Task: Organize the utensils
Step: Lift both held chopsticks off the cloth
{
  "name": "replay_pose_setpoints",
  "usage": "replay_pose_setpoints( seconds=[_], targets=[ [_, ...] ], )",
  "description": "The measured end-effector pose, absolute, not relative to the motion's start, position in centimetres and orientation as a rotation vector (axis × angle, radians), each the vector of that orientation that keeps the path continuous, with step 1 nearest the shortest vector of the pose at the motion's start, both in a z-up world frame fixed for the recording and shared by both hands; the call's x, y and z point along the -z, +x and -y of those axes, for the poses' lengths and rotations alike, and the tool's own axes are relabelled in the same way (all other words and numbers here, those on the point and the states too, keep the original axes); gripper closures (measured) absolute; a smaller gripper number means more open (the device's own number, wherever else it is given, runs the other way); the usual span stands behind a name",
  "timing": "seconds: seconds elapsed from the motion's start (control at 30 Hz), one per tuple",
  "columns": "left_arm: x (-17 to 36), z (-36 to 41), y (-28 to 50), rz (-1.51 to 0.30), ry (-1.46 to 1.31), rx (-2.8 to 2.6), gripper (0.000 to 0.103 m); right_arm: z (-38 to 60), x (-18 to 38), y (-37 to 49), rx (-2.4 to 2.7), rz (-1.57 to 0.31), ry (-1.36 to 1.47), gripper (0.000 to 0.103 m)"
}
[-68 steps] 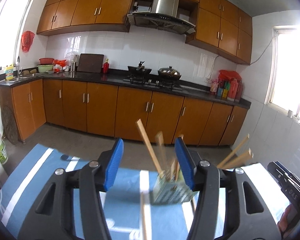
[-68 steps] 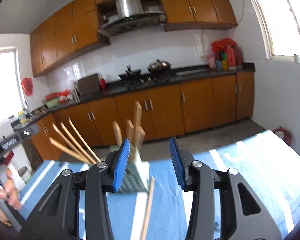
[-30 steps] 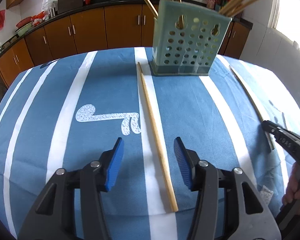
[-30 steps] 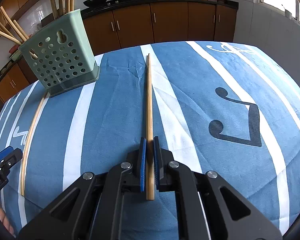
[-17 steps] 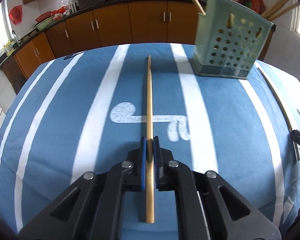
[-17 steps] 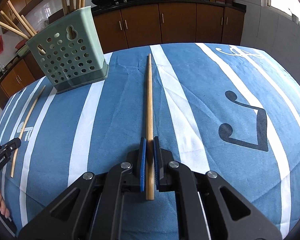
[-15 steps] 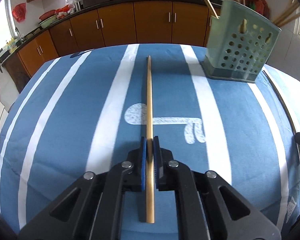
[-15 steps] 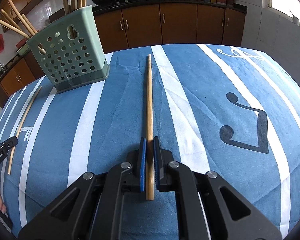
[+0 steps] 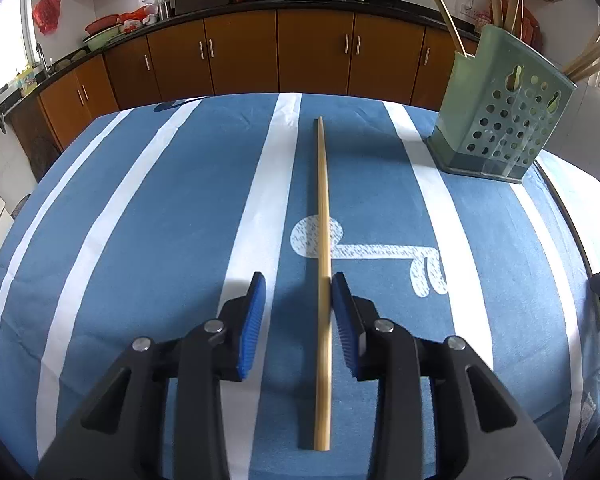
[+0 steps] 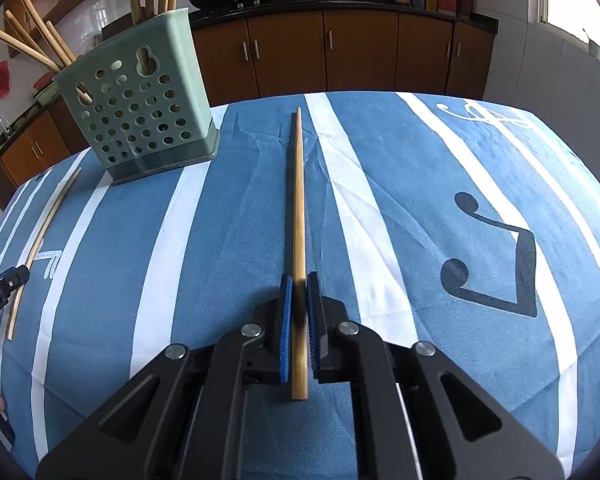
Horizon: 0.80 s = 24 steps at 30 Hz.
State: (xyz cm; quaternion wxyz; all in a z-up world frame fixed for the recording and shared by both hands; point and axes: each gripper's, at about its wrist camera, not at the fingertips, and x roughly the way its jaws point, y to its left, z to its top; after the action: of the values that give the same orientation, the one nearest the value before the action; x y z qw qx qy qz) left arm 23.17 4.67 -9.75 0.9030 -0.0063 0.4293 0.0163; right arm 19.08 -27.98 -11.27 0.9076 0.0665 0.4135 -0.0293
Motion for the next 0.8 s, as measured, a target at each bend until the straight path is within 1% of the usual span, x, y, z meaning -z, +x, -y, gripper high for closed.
replay_pose_setpoints(
  seconds=[0.27, 0.53, 0.8],
  targets=[
    [9.82, -4.61, 23.14, -0.887, -0.013, -0.033, 0.068, 28.00, 11.28, 19.13, 0.061, -0.854, 0.138, 0.094],
    [9.85, -4.50, 23.12, -0.887, -0.013, -0.019, 0.063, 28.15, 11.27, 19.12, 0.056, -0.854, 0.147, 0.094],
    [9.88, -4.59, 23.07, -0.887, -0.021, -0.013, 0.063, 28.23, 11.29, 19.12, 0.052, -0.853, 0.154, 0.094]
  ],
)
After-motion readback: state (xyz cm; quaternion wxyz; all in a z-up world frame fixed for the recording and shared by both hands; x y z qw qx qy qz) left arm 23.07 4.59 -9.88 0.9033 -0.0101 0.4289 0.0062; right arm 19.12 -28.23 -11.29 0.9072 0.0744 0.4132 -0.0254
